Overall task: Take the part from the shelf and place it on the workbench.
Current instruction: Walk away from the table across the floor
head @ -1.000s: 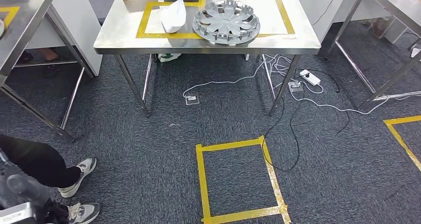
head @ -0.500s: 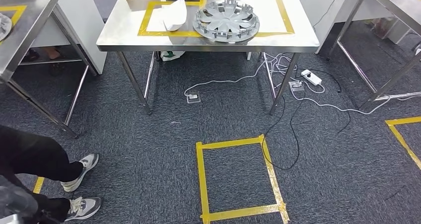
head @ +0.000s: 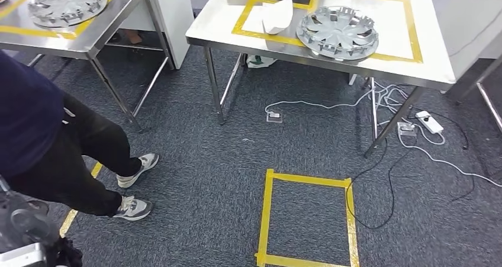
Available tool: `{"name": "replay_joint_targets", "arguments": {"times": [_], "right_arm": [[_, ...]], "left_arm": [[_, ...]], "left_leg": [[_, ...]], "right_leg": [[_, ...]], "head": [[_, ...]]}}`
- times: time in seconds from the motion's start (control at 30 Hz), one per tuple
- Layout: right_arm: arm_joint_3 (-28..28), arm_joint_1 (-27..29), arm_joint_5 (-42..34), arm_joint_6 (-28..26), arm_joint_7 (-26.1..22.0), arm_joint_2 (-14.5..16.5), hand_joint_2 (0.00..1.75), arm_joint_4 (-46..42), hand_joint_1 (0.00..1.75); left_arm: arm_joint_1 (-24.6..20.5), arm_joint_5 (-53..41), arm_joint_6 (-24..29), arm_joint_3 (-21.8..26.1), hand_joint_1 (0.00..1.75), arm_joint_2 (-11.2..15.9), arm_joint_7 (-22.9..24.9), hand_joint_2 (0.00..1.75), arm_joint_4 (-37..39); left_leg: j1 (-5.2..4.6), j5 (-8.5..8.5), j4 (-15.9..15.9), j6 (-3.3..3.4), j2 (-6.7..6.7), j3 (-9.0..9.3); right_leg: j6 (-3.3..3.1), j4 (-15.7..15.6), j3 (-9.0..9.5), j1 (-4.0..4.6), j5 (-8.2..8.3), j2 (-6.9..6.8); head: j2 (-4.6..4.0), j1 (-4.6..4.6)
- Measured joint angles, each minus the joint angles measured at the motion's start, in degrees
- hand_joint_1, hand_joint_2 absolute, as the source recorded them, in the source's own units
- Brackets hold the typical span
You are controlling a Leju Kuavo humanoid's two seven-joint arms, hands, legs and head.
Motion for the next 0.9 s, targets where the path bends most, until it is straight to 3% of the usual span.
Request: {"name": "replay_joint_targets", "arguments": {"times": [0.07,0.1,0.13,0.17,0.2,0.23,0.27,0.3,0.33,0.4,0.43,0.5,0.53,0.6,0.67,0.73,0.77,0.8,0.83,0.87,0.9], "right_arm": [[0.00,-0.07,0.02,0.02,0.00,0.08,0.00,-0.01,0.00],[0.00,-0.12,0.02,0.03,0.00,0.15,0.00,-0.02,0.00],[0.00,-0.13,0.02,0.04,0.00,0.21,0.00,-0.02,0.00],[0.00,-0.11,0.02,0.04,0.00,0.24,0.00,-0.01,0.00],[0.00,-0.04,0.03,0.04,0.01,0.25,0.00,0.01,0.00],[0.00,0.09,0.03,0.03,0.01,0.21,0.00,0.03,0.00],[0.00,0.23,0.04,0.04,0.02,0.19,0.00,0.05,0.00],[0.00,0.32,0.05,0.05,0.07,0.17,0.00,0.06,0.00],[0.00,0.35,0.08,0.06,0.11,0.19,0.00,0.07,0.00],[0.00,0.24,0.16,0.07,0.19,0.27,0.00,0.05,0.00],[0.00,0.16,0.21,0.06,0.19,0.34,0.00,0.04,0.00],[0.00,0.10,0.31,-0.01,0.18,0.43,0.00,0.03,0.00],[0.00,0.14,0.41,-0.06,0.17,0.50,0.00,0.03,0.00],[0.00,0.20,0.64,-0.29,0.17,0.69,0.00,0.03,0.00],[0.01,0.26,0.81,-0.52,0.18,0.92,0.00,0.03,0.00],[0.02,0.44,0.86,-0.58,0.30,1.13,0.00,0.03,0.00],[0.02,0.55,0.88,-0.57,0.38,1.21,0.00,0.02,0.00],[0.02,0.67,0.91,-0.56,0.46,1.27,0.00,0.02,0.00],[0.02,0.77,0.94,-0.56,0.50,1.33,0.00,0.03,0.00],[0.02,0.81,0.97,-0.56,0.50,1.37,0.00,0.03,0.00],[0.02,0.79,1.00,-0.56,0.50,1.39,0.00,0.04,0.00]], "left_arm": [[0.05,-0.19,0.00,-0.03,0.00,0.00,0.27,0.00,-0.11],[0.13,-0.28,0.01,-0.05,0.00,0.00,0.36,0.00,-0.14],[0.15,-0.38,0.01,-0.05,0.00,0.02,0.40,0.00,-0.19],[0.12,-0.49,0.01,-0.06,0.00,0.04,0.46,0.00,-0.23],[0.12,-0.62,0.01,-0.08,0.00,0.03,0.56,0.00,-0.27],[0.07,-0.74,0.00,-0.11,0.00,0.03,0.68,0.00,-0.28],[0.07,-0.81,0.00,-0.14,0.00,0.02,0.79,0.00,-0.27],[0.10,-0.86,0.00,-0.16,0.00,0.00,0.86,0.00,-0.26],[0.12,-0.87,0.01,-0.16,0.00,0.01,0.86,0.00,-0.26],[0.15,-0.79,0.01,-0.16,0.00,0.02,0.71,0.00,-0.28],[0.15,-0.66,0.02,-0.15,0.00,0.03,0.58,0.00,-0.32],[0.32,-0.04,0.02,-0.11,0.00,0.07,0.27,0.00,-0.47],[0.60,0.41,0.03,-0.03,0.00,0.10,0.09,0.00,-0.59],[1.47,1.30,0.04,0.14,0.00,0.19,-0.32,0.00,-0.90],[2.05,1.85,0.03,0.22,0.00,0.26,-0.68,0.00,-1.21],[2.28,2.10,0.03,0.25,0.00,0.27,-1.10,0.00,-1.35],[2.46,2.18,0.02,0.26,0.00,0.27,-1.35,0.00,-1.36],[2.69,2.22,0.02,0.26,0.00,0.27,-1.62,0.00,-1.35],[2.90,2.24,0.02,0.27,0.00,0.27,-1.82,0.00,-1.35],[3.04,2.24,0.02,0.27,0.00,0.27,-1.96,0.00,-1.35],[3.09,2.22,0.02,0.27,0.00,0.27,-2.02,0.00,-1.35]], "left_leg": [[0.09,0.25,0.19,-0.64,-0.88,-0.52],[0.12,0.12,0.49,-0.88,-0.44,-0.82],[0.10,-0.64,1.52,-1.10,0.92,-1.43],[0.11,-2.20,3.78,-1.31,2.61,-2.53],[0.16,-4.44,7.42,-1.50,4.47,-4.18],[0.31,-6.80,11.86,-1.71,5.51,-6.20],[0.47,-8.56,15.88,-1.87,5.76,-8.00],[0.57,-9.27,18.33,-1.92,5.77,-9.01],[0.59,-8.80,18.42,-1.88,5.80,-8.86],[0.42,-5.28,11.83,-1.38,7.00,-4.97],[0.09,-3.76,7.34,-0.98,8.80,-2.50],[-0.53,-2.34,1.69,-0.11,11.46,0.35],[-0.77,-2.43,1.01,0.20,11.71,0.50],[-0.73,-2.06,0.84,0.78,10.07,0.27],[-0.42,-1.51,0.54,1.42,8.35,0.20],[-0.29,-1.17,0.46,1.85,6.60,0.02],[-0.34,-1.09,0.47,1.97,5.68,-0.06],[-0.41,-1.04,0.49,2.04,4.72,-0.08],[-0.48,-1.01,0.51,2.07,3.74,-0.03],[-0.53,-0.99,0.53,2.06,2.80,0.06],[-0.56,-0.96,0.55,2.02,1.94,0.18]], "right_leg": [[-0.94,-0.14,-0.16,0.08,0.09,-0.45],[-1.39,-0.08,-0.27,0.11,0.27,-1.06],[-1.82,-0.08,-0.40,0.11,0.50,-1.62],[-2.20,-0.12,-0.57,0.11,0.73,-2.24],[-2.43,-0.12,-0.77,0.23,0.86,-2.78],[-2.56,-0.08,-1.01,0.36,0.93,-3.35],[-2.60,-0.01,-1.23,0.48,0.96,-4.02],[-2.62,0.07,-1.40,0.58,0.97,-4.64],[-2.60,0.14,-1.49,0.67,0.96,-5.25],[-2.50,0.20,-1.35,0.85,0.88,-6.31],[-2.35,0.23,-1.21,0.99,0.78,-6.78],[-1.90,0.35,-1.02,1.24,0.53,-7.72],[-1.65,0.37,-0.95,1.30,0.42,-8.27],[-1.07,0.39,-0.79,1.24,0.14,-9.25],[-0.37,2.81,-1.64,1.08,-1.85,-7.67],[0.08,10.05,-4.79,0.86,-5.88,-4.89],[0.17,14.27,-6.75,0.80,-7.64,-4.18],[0.17,17.20,-8.16,0.78,-8.40,-3.86],[0.07,18.01,-8.68,0.79,-7.93,-3.68],[-0.09,16.46,-8.14,0.80,-6.31,-3.48],[-0.34,12.88,-6.67,0.80,-3.92,-3.02]], "head": [[0.00,-0.40],[0.00,-0.62],[0.00,-0.95],[0.00,-1.40],[0.00,-1.86],[0.00,-2.36],[0.00,-2.69],[0.00,-2.94],[0.00,-3.23],[0.00,-3.72],[0.00,-3.91],[0.00,-4.15],[0.00,-4.15],[0.00,-4.18],[0.00,-3.95],[0.00,-3.11],[0.00,-2.62],[0.00,-2.27],[0.00,-1.96],[0.00,-1.66],[0.00,-1.35]]}}
